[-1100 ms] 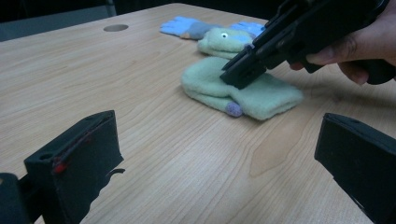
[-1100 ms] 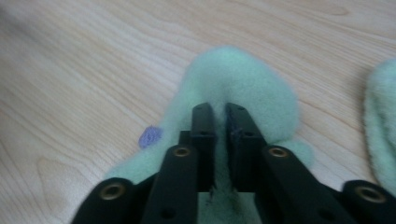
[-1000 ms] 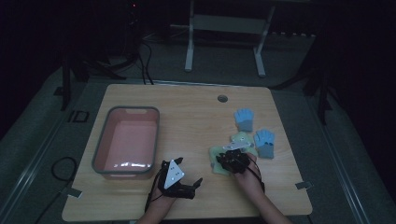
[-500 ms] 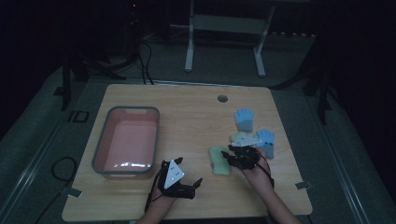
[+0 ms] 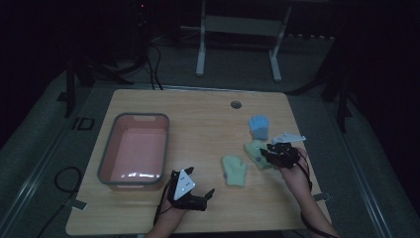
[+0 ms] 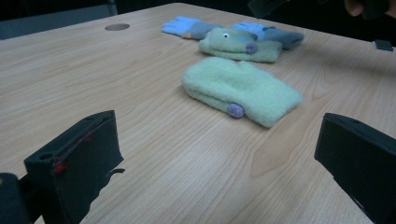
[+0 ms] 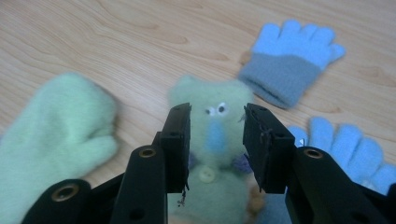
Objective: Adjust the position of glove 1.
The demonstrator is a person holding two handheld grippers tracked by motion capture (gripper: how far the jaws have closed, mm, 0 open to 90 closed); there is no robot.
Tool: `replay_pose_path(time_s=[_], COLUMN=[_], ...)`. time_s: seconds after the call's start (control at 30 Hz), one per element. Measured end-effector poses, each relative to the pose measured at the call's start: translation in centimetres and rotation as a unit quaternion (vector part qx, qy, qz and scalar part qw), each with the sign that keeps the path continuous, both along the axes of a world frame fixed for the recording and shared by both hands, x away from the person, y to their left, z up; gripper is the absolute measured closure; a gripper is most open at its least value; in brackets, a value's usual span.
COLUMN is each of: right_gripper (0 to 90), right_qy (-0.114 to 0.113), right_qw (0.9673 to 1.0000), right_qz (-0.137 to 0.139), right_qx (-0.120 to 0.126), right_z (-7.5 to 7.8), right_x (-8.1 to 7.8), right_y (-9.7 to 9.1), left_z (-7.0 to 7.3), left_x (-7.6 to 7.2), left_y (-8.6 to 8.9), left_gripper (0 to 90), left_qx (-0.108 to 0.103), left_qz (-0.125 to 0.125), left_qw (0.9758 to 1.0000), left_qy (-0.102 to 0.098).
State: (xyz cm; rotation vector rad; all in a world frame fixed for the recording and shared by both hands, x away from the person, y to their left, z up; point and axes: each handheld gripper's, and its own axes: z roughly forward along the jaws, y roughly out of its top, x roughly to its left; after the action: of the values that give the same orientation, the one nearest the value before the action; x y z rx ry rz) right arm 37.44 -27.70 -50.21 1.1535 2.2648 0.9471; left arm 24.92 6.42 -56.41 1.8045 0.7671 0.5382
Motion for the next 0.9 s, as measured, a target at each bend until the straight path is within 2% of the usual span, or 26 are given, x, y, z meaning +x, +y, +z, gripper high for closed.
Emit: replay_pose_path(time_s=[0.2,0.3,0.47,0.57,0.6,0.67,0.8,0.9], right_gripper=[61.1,58.1,58.9,63.3,74.1,81.1,85.5,85.6], right_qy=[0.015,0.026,0.034,0.032,0.028,0.027,0.024,0.007], right_qw=[0.9999,0.9995,0.9993,0.9994,0.9995,0.9994,0.9990,0.9984], right_qz=[0.007,0.005,0.001,-0.004,0.001,-0.006,-0.029,-0.046], right_qx=[0.003,0.016,0.013,0.015,0.017,0.023,0.025,0.033], right_z=[-1.7,-2.7,-4.1,-4.3,-4.5,-4.6,-4.1,-2.4], right_x=[1.6,2.4,2.6,2.5,2.2,2.0,1.6,0.5], right_y=[-0.2,-0.3,-0.3,-0.3,-0.1,0.1,0.7,1.1], left_z=[0.0,0.0,0.0,0.0,0.0,0.0,0.0,0.0], left_x=[0.0,0.0,0.0,0.0,0.0,0.0,0.0,0.0], left_y=[0.0,0.0,0.0,0.0,0.0,0.0,0.0,0.0], left_gripper=[0.6,0.6,0.6,0.6,0.6,0.6,0.6,0.6], left_qx=[0.002,0.000,0.000,0.001,0.001,0.002,0.001,0.001], left_qz=[-0.002,0.000,-0.001,-0.001,0.000,0.000,0.001,0.000], left_qw=[1.0000,1.0000,1.0000,1.0000,1.0000,1.0000,1.0000,1.0000], left_qy=[-0.002,0.000,0.000,0.000,0.000,-0.001,-0.001,0.000])
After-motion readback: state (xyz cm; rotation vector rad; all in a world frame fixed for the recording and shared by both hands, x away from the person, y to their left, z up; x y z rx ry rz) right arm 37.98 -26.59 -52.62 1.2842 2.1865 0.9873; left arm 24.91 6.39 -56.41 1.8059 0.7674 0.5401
